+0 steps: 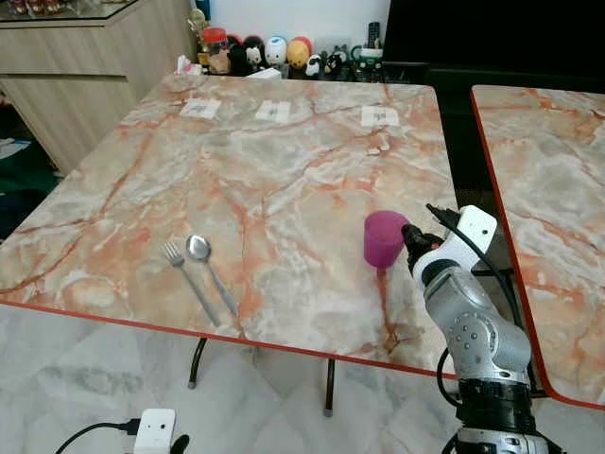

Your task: Setting the table

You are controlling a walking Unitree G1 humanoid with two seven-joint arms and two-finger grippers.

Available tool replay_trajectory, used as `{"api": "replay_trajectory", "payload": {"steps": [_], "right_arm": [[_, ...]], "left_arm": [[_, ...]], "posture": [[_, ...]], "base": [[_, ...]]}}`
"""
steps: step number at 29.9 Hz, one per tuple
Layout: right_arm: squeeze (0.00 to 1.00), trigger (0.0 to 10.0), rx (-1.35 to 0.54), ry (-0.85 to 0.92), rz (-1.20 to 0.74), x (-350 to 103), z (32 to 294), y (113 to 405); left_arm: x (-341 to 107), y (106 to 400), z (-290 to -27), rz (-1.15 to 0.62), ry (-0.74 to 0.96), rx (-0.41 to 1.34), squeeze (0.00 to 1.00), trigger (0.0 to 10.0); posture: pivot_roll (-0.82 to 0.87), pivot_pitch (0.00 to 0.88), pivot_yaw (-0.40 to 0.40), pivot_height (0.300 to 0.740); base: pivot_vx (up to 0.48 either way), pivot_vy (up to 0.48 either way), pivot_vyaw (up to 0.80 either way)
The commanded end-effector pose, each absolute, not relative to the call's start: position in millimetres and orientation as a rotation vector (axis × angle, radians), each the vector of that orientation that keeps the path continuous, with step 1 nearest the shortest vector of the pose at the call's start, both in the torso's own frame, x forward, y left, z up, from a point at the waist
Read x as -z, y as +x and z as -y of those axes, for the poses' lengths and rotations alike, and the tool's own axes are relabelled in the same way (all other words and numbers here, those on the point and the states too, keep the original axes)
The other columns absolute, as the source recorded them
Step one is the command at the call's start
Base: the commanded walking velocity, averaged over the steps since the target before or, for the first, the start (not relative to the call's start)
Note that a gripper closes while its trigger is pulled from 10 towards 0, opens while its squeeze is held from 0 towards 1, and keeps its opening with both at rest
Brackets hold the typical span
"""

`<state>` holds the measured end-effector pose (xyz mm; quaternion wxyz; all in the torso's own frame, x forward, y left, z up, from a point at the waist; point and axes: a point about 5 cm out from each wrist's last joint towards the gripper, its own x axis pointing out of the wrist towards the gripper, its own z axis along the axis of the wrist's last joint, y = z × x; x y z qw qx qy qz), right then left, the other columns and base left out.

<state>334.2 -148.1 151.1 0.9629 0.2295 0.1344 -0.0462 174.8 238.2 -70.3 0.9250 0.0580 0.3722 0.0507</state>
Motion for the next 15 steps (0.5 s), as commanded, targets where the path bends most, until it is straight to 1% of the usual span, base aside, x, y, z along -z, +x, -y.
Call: {"api": "replay_trajectory", "payload": {"steps": [1, 15], "right_arm": [[0.0, 0.0, 0.088, 0.476, -0.289, -149.5, 146.6, 335.2], [0.0, 0.0, 0.058, 0.482, -0.317, -147.1, 140.1, 336.9]], "left_arm": [[74.4, 166.5, -240.8, -0.806, 0.123, -0.102, 0.0, 10.0], [74.9, 166.4, -240.0, -0.813, 0.119, -0.095, 0.0, 10.0]], "posture": [[-0.04, 0.099, 0.041, 0.74], [-0.04, 0.098, 0.039, 0.74]], "base": [[0.0, 0.0, 0.0], [0.0, 0.0, 0.0]]}}
